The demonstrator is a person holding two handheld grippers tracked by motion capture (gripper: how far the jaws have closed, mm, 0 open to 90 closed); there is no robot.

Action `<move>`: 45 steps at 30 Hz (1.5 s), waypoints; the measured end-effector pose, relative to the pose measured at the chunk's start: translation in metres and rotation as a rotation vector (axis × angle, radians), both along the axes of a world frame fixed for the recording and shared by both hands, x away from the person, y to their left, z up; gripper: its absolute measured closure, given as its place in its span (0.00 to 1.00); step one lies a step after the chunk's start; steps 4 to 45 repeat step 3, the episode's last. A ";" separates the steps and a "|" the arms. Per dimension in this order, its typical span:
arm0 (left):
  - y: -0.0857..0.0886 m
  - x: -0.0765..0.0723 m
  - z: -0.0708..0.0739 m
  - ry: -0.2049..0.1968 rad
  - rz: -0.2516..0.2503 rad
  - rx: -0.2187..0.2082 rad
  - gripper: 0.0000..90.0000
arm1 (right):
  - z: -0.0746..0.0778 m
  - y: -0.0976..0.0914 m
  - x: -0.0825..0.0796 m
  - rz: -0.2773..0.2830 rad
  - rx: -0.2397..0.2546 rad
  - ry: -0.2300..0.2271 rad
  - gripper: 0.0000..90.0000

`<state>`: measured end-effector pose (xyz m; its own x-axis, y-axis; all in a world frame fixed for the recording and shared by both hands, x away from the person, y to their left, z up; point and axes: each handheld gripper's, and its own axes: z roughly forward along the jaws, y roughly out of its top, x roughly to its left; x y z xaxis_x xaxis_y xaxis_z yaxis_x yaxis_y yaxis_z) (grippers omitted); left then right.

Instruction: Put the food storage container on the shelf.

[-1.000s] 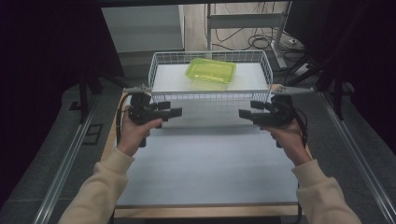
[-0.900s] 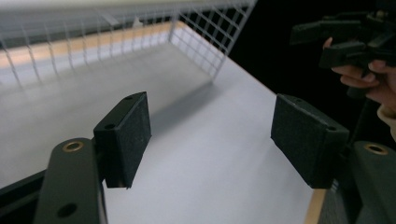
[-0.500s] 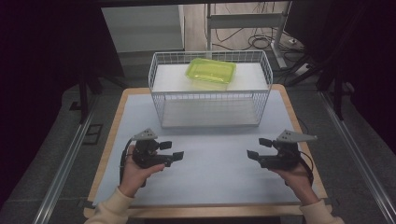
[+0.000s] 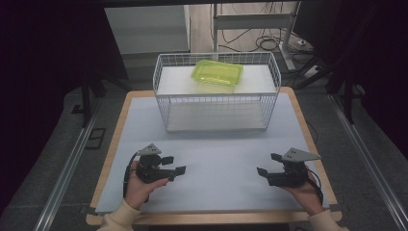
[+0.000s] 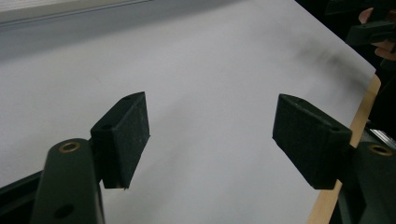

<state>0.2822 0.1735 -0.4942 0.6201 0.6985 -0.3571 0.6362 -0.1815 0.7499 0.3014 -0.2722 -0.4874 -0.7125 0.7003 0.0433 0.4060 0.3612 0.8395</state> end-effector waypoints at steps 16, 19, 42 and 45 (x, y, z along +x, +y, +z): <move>0.001 0.000 -0.002 0.000 0.007 0.012 0.29 | -0.001 -0.003 0.000 -0.013 0.011 -0.002 0.21; 0.001 0.000 -0.002 0.000 0.007 0.012 0.29 | -0.001 -0.003 0.000 -0.013 0.011 -0.002 0.21; 0.001 0.000 -0.002 0.000 0.007 0.012 0.29 | -0.001 -0.003 0.000 -0.013 0.011 -0.002 0.21; 0.001 0.000 -0.002 0.000 0.007 0.012 0.29 | -0.001 -0.003 0.000 -0.013 0.011 -0.002 0.21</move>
